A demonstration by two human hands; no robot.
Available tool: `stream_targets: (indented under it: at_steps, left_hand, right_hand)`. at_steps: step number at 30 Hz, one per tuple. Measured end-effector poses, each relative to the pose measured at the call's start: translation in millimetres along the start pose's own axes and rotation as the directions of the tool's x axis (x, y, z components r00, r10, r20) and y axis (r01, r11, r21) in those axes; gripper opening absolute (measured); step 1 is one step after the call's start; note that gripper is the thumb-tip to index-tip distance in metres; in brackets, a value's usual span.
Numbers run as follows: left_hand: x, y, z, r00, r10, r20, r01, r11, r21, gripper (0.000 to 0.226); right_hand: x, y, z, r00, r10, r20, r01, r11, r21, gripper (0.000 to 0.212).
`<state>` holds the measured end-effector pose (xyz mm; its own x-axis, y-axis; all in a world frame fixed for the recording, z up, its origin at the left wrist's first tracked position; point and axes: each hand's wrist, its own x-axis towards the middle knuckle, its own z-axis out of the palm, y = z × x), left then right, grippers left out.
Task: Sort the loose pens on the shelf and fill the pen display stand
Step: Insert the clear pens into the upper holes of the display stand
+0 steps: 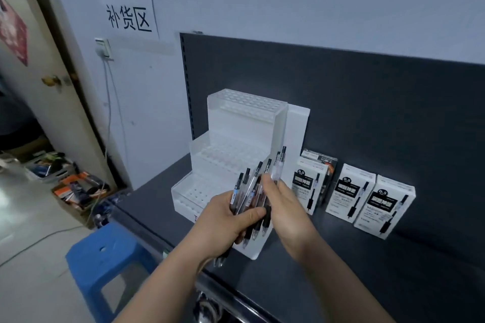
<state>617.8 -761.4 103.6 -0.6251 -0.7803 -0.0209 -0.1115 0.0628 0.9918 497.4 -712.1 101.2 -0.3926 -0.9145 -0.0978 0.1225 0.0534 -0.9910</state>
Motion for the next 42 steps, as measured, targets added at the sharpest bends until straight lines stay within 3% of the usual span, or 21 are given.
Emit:
stream_targets:
  at_steps: [6,9,15,20,23,27,30,35,42]
  left_hand:
    - [14,-10,-39,0.995,-0.046,0.086,0.051,0.997,-0.056,0.022]
    - [25,-12,-46,0.994,-0.048,0.098,0.057,0.994,-0.096,0.024]
    - [45,-8,-56,0.992,-0.031,0.120,0.051,0.986,-0.159,0.022]
    - [62,-3,-71,0.994,-0.012,0.105,0.028,0.988,-0.150,0.019]
    - [66,-5,-83,0.996,-0.021,0.091,0.031,0.994,-0.109,0.016]
    - [75,-7,-102,0.997,-0.019,0.068,0.024,0.997,-0.075,0.017]
    - [89,-11,-124,0.999,-0.005,-0.047,0.003,0.999,-0.048,0.015]
    - [118,-14,-166,0.965,0.059,-0.254,-0.051,0.998,0.036,0.012]
    - [146,-27,-185,0.972,0.009,-0.236,-0.013,1.000,-0.015,0.017]
  right_hand:
    - [19,4,37,0.991,-0.039,-0.127,0.033,0.998,-0.046,0.048]
    - [29,1,45,0.985,-0.068,-0.158,0.062,0.997,-0.044,0.046]
    - [48,-5,48,0.993,-0.076,-0.088,0.073,0.997,-0.032,0.040]
    - [67,-16,46,0.978,-0.204,-0.051,0.190,0.962,-0.194,0.049]
    - [76,-23,41,0.950,-0.297,-0.092,0.259,0.921,-0.291,0.041]
    - [90,-36,42,0.969,-0.240,-0.056,0.222,0.948,-0.228,0.029]
    - [104,-46,49,0.970,-0.227,-0.093,0.207,0.961,-0.184,0.024]
    - [133,-70,67,0.869,-0.338,-0.361,0.296,0.940,-0.167,0.010]
    - [174,-70,97,0.786,-0.470,-0.402,0.314,0.863,-0.395,0.008]
